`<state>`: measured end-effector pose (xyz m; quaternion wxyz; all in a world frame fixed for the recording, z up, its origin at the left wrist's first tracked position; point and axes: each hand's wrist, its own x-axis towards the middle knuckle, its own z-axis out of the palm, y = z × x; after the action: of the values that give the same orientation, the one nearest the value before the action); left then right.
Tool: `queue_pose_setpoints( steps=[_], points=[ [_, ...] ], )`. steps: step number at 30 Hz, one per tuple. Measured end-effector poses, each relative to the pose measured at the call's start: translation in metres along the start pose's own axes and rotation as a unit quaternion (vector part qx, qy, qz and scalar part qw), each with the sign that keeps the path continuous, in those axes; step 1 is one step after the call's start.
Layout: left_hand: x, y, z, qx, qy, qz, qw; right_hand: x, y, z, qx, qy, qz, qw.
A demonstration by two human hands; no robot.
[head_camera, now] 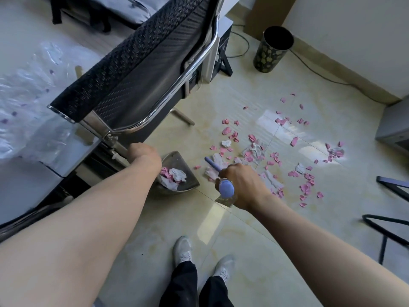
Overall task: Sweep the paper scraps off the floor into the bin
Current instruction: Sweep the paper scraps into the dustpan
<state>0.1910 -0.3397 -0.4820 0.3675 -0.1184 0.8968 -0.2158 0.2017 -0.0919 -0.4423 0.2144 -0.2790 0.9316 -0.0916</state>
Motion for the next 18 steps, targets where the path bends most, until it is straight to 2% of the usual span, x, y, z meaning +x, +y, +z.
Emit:
queue_pose_setpoints(
  steps=[4, 13, 18],
  points=[
    [0.005, 0.002, 0.003, 0.005, 0.022, 0.019, 1.0, 0.003, -0.008, 0.015, 0.025, -0.031, 0.038, 0.999],
    [0.014, 0.015, 0.0, 0.03, 0.035, 0.045, 0.998, 0.017, -0.031, 0.057, 0.07, -0.027, 0.109, 0.991],
    [0.015, 0.021, 0.001, 0.042, 0.045, 0.049, 0.997, 0.02, -0.035, 0.076, 0.052, -0.026, 0.087, 0.994]
  ],
)
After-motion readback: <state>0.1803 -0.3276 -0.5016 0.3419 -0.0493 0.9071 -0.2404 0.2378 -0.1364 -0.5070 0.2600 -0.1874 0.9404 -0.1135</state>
